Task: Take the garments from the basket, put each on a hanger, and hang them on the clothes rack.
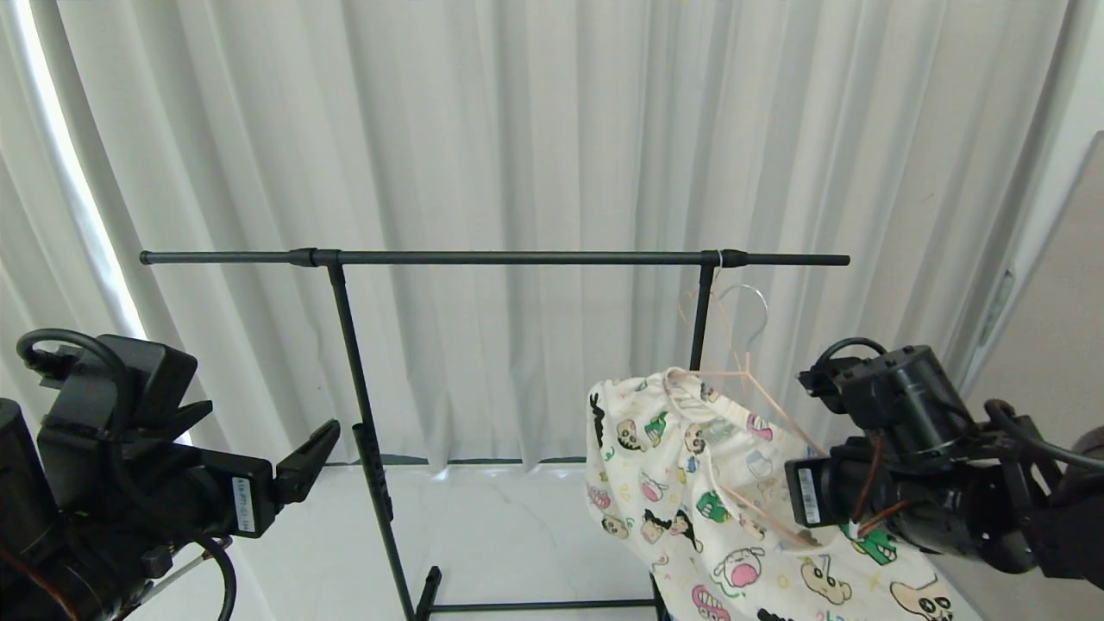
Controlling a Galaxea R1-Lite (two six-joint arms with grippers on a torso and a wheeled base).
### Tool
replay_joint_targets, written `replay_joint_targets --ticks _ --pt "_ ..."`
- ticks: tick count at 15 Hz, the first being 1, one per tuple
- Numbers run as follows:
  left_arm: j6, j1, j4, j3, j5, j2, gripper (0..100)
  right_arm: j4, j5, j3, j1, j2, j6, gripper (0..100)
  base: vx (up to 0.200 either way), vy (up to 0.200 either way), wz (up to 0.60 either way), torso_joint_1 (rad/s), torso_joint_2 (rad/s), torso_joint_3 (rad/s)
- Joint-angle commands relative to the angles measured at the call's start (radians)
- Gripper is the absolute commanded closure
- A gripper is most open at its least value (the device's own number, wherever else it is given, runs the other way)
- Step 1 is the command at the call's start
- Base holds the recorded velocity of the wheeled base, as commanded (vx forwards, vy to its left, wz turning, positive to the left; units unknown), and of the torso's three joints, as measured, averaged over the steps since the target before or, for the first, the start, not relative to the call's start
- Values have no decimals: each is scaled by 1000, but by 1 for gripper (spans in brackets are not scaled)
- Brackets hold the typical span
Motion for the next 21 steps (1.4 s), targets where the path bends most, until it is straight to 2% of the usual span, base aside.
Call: replay_joint_targets --ticks 1,6,21 --pt "1 -1 0 3 2 1 0 0 -31 -85 12 85 7 100 0 0 0 0 0 0" --pt "1 -17 0 6 1 1 0 7 -66 -114 11 82 7 100 0 0 0 0 0 0" --pt "11 -40 0 5 -1 -1 0 0 -92 -122 20 82 7 100 200 0 0 4 5 3"
